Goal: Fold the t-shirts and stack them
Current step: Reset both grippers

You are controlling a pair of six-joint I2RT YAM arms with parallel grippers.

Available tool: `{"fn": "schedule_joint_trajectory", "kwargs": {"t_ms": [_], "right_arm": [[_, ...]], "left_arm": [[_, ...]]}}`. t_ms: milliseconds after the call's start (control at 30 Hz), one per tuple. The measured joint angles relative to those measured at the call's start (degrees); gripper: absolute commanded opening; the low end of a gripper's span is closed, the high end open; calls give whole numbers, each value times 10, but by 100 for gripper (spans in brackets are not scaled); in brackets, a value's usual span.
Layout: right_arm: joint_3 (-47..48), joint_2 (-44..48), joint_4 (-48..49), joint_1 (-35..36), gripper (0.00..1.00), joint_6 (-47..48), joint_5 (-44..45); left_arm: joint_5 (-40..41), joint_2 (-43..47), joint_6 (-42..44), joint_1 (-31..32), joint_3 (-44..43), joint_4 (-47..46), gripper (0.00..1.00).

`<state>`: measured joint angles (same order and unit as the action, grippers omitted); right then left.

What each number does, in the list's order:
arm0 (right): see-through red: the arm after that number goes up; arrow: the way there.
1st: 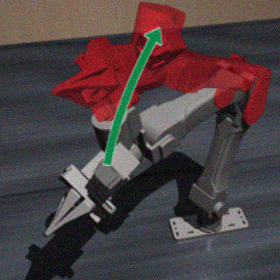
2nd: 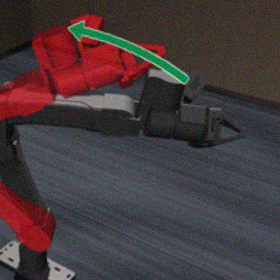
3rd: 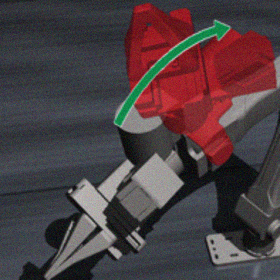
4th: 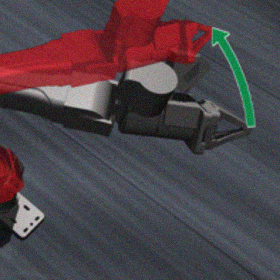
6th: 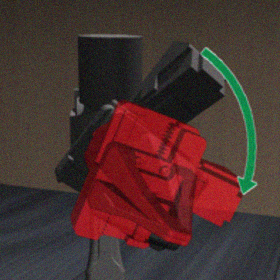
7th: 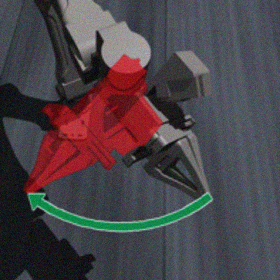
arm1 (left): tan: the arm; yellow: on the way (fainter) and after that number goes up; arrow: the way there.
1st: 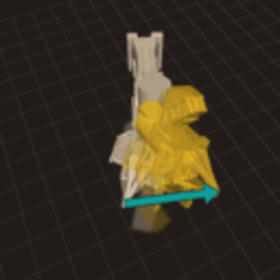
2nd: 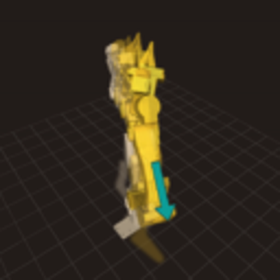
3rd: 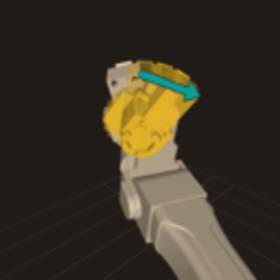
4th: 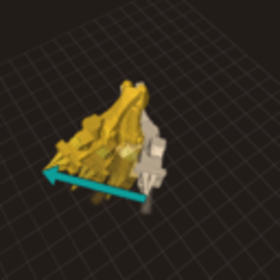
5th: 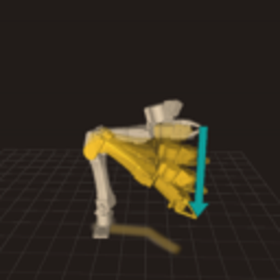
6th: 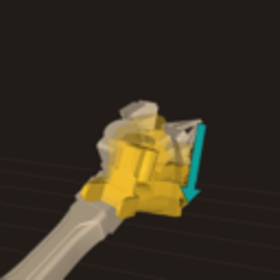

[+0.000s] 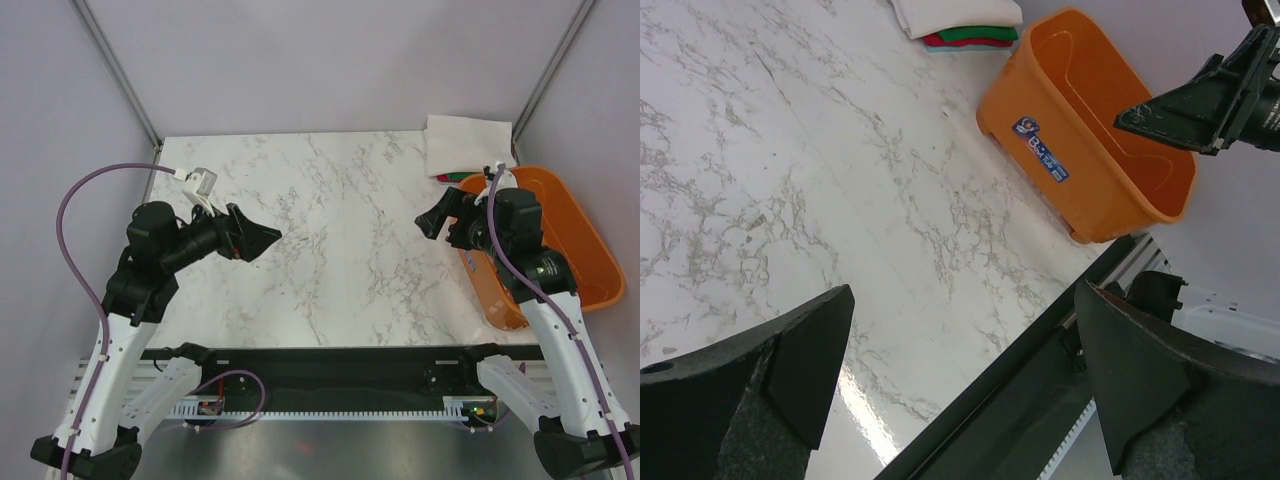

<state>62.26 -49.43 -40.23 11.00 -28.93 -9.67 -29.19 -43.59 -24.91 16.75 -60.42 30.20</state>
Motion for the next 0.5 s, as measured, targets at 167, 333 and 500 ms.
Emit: {"fn": "schedule_joint_trajectory", "kwargs": {"t_ms": [167,333,500], "right_arm": [[-12,0,-1,0,98,1,1],[-20,0,-1,0,98,2,1],[-24,0,0,0,98,2,1]], "left_arm": [[-2,3,0,0,0,0,100],[-5,7,0,0,1,0,100],[-5,8,0,0,2,0,100]]}}
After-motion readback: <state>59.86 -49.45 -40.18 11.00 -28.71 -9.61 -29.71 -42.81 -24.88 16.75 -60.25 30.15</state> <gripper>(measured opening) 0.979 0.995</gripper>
